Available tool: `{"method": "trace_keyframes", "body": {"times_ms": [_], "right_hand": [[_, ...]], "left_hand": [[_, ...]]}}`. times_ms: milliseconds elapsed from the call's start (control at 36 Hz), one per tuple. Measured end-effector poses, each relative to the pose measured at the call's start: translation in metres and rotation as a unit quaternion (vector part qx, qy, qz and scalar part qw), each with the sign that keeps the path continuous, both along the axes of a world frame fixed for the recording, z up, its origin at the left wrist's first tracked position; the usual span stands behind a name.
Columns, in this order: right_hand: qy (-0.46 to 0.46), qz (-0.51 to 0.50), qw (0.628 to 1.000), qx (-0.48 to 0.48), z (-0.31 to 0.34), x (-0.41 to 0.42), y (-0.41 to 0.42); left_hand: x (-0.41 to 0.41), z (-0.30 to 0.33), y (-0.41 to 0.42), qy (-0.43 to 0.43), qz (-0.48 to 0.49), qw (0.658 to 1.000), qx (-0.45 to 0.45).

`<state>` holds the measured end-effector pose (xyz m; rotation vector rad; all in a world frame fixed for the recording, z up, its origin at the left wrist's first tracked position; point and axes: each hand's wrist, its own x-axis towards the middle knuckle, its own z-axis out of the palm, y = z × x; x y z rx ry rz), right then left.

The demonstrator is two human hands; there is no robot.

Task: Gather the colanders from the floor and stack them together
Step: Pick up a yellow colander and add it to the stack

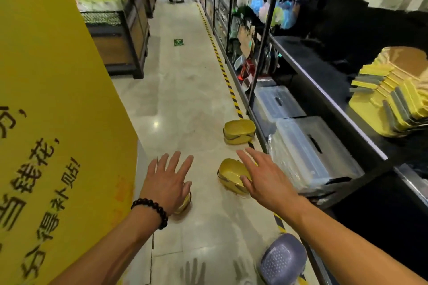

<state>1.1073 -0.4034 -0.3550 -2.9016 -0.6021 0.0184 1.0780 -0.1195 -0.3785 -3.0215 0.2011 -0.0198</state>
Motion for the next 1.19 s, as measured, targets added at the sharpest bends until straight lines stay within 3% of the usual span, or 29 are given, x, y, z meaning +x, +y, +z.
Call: {"method": "trace_keyframes", "body": {"times_ms": [389, 639, 806, 1194], "right_hand": [[0.042, 0.034, 0.998, -0.034, -0.069, 0.15, 0.047], [0.072, 0.07, 0.992, -0.074, -0.122, 0.202, 0.1], [0.094, 0.078, 0.987, -0.101, -0.181, 0.238, 0.157], [0.188, -0.045, 0.981, -0.027, -0.365, 0.28, 0.256]], "left_hand": [[0.125, -0.058, 0.049, 0.064, 0.087, 0.994, 0.006], [0.171, -0.108, 0.098, 0.087, 0.111, 0.99, 0.003], [0.217, -0.176, 0.155, 0.124, 0.085, 0.989, -0.003], [0.303, -0.368, 0.243, 0.187, 0.028, 0.982, 0.015]]}}
